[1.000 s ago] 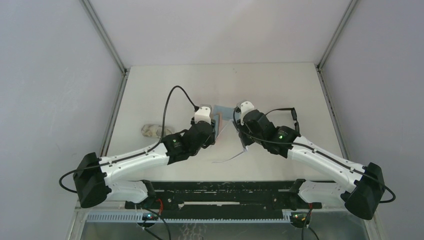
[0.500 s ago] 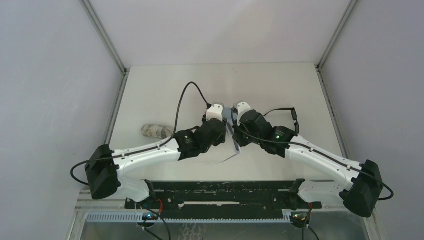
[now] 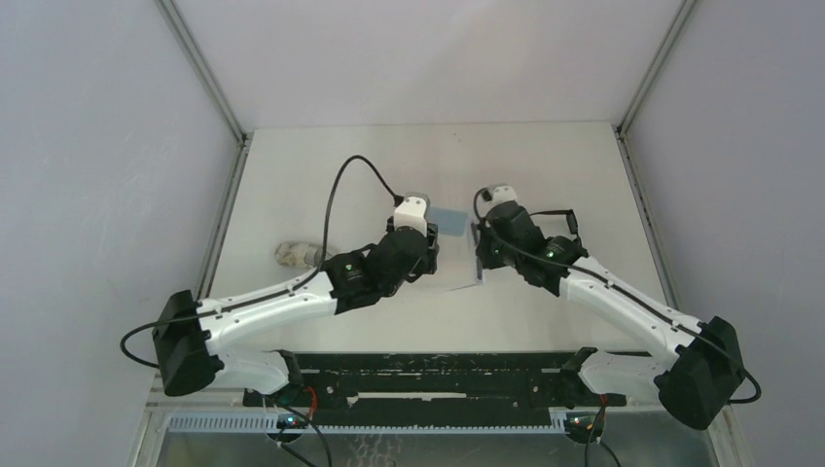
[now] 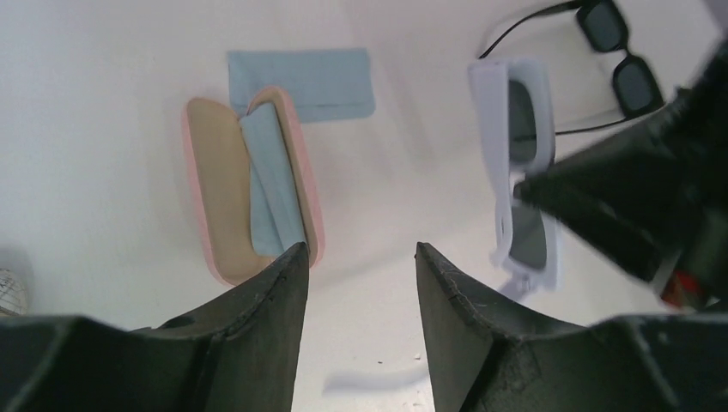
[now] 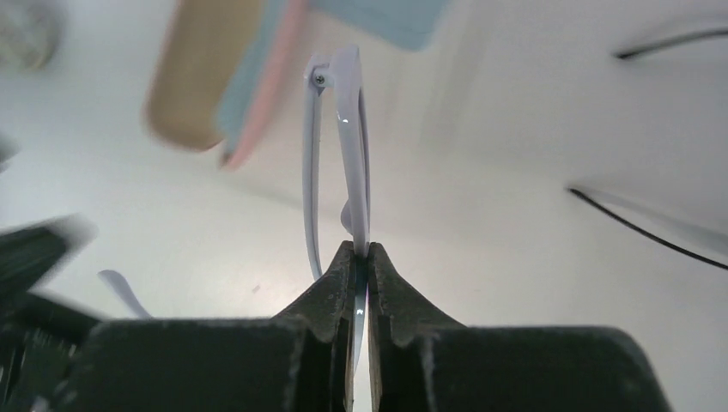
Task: Organize the sunglasses
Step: Fold the sunglasses.
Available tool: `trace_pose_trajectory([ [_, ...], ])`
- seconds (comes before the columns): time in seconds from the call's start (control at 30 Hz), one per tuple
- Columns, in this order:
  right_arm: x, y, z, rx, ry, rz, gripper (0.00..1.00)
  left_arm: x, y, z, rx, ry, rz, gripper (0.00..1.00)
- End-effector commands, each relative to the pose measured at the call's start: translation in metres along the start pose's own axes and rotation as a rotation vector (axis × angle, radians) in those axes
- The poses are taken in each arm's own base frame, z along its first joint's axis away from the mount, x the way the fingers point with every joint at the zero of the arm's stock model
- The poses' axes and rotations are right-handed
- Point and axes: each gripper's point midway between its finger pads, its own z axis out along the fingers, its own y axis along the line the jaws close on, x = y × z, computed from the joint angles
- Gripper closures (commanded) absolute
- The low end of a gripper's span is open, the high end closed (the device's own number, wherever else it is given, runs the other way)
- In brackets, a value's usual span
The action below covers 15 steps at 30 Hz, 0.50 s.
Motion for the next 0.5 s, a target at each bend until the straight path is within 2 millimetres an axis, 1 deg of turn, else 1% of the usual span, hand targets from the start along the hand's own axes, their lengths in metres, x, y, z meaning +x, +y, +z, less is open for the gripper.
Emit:
trace_pose_trajectory([
  [0.0, -0.019, -0.06, 0.008, 0.144, -0.083, 0.248, 1.0, -0.041, -0.006, -0.025, 0.064, -0.102, -0.011, 0.46],
  [0.07, -0.031, -0.076, 0.004, 0.134, -0.139, 0.383, 1.0, -0.035, -0.006, -0.027, 0.081, -0.092, 0.002, 0.46],
  [0.13, -0.045, -0.088, -0.006, 0.114, -0.212, 0.484, 1.0, -0.027, -0.006, -0.027, 0.09, -0.079, 0.017, 0.47],
  [0.2, -0.059, -0.095, -0.02, 0.096, -0.297, 0.554, 1.0, -0.018, -0.007, -0.025, 0.102, -0.06, 0.033, 0.48],
  [0.23, -0.064, -0.095, -0.026, 0.081, -0.331, 0.577, 1.0, -0.014, -0.009, -0.024, 0.109, -0.051, 0.04, 0.48],
  [0.3, -0.074, -0.087, -0.036, 0.013, -0.378, 0.587, 1.0, -0.006, -0.013, -0.018, 0.119, -0.028, 0.063, 0.48],
  [0.37, -0.08, -0.074, -0.042, -0.058, -0.389, 0.567, 1.0, -0.001, -0.016, -0.013, 0.114, -0.004, 0.082, 0.49],
  [0.47, -0.076, -0.057, -0.042, -0.108, -0.36, 0.512, 1.0, -0.001, -0.019, -0.006, 0.09, 0.011, 0.098, 0.49],
])
